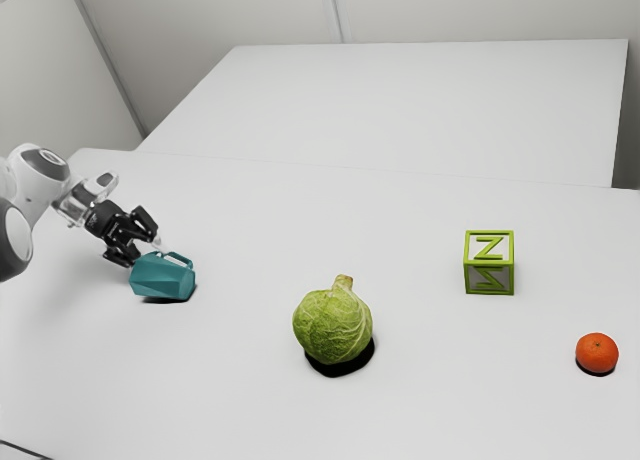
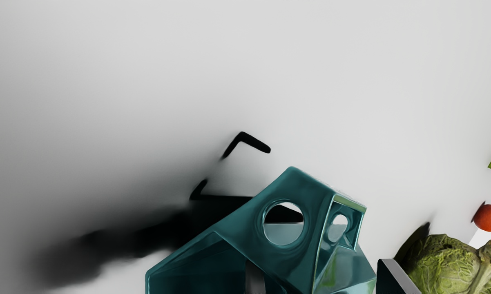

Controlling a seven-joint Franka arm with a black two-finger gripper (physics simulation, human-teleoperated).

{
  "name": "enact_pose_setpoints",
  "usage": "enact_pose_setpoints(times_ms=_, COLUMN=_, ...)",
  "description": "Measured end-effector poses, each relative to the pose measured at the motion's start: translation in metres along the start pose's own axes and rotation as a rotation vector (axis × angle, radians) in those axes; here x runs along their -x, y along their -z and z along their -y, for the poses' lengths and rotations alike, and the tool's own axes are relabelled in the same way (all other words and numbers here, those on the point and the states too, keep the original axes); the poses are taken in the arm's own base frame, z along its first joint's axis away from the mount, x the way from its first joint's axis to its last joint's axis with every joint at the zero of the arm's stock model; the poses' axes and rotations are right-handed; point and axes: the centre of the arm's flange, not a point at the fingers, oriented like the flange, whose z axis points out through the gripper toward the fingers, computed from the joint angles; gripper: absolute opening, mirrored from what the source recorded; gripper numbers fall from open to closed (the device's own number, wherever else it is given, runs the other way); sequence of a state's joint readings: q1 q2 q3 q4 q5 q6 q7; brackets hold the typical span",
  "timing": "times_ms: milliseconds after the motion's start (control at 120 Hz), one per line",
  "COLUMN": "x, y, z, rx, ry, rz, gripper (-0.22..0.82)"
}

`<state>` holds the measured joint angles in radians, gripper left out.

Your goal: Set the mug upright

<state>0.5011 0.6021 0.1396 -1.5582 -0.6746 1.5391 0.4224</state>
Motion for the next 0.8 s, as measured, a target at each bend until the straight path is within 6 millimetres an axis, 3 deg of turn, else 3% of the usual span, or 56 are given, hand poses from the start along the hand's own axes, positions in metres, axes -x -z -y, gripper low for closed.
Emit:
enact_pose_setpoints(times_ms=100, x=0.000, y=0.000, z=-0.003, rx=-0.005, ry=-0.006, rz=0.001, gripper=0.03)
enact_pose_setpoints(times_ms=192, x=-0.001, y=-0.002, z=-0.008, rx=-0.006, ry=-0.015, rz=0.006, gripper=-0.05)
enact_pose_setpoints(times_ms=300, x=-0.002, y=-0.003, z=-0.017, rx=-0.009, ry=-0.023, rz=0.007, gripper=-0.11)
enact_pose_setpoints(times_ms=425, x=-0.001, y=0.003, z=-0.040, rx=-0.023, ry=-0.043, rz=-0.004, gripper=-0.15)
enact_pose_setpoints(times_ms=633, x=0.004, y=-0.001, z=-0.069, rx=-0.089, ry=-0.055, rz=0.008, gripper=-0.17)
enact_pose_setpoints(times_ms=800, x=0.024, y=-0.005, z=-0.132, rx=-0.252, ry=-0.141, rz=-0.006, gripper=-0.18)
